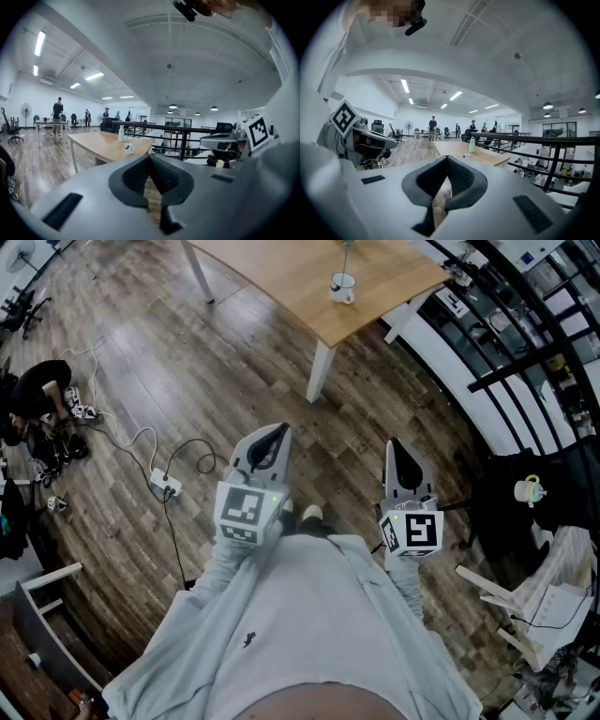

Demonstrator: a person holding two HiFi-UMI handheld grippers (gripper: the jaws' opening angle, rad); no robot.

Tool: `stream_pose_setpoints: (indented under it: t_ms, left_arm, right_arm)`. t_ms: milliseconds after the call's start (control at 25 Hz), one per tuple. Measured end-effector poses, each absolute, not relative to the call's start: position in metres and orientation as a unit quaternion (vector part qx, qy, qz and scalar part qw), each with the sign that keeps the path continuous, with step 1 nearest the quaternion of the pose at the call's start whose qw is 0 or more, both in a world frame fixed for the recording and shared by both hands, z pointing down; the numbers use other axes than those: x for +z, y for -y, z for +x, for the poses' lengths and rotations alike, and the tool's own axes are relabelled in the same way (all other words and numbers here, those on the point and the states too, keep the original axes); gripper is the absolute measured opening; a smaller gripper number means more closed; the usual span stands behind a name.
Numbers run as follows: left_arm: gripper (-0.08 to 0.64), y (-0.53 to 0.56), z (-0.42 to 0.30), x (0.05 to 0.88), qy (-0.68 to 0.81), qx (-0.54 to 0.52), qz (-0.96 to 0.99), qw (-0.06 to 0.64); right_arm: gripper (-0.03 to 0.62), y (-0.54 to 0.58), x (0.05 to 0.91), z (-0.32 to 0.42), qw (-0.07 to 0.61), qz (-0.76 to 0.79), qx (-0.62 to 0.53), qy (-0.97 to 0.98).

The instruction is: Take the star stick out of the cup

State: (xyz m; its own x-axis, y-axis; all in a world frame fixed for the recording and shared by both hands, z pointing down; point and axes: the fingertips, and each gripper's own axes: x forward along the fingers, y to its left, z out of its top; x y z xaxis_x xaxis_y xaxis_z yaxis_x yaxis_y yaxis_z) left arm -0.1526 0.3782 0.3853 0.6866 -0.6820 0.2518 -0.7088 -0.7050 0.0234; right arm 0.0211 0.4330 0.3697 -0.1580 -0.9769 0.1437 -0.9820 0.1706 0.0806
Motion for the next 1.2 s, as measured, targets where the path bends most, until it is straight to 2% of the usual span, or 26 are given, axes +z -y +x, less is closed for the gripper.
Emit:
stream_pose_setpoints:
  t_ms: [200, 840, 1200]
  left_arm:
    - [0.020, -0.381, -0.150, 0.380, 0.381, 0.122, 0.916, 0.033]
    - [0.020, -0.409, -0.134, 0.383, 0.417, 0.128, 0.899, 0.030]
    - [0.020, -0.342, -0.134, 0.402, 0.421, 0.137, 0.896, 0.044]
  right_arm:
    - [0.017, -0.436, 0.376, 0.014, 0.077, 0.636, 0.021, 0.768]
    - [0.017, -0.465, 0.386, 0.047, 0.061, 0.624, 0.031, 0.778]
    - [0.017, -0.399, 0.407, 0.056, 0.071, 0.629, 0.058, 0.772]
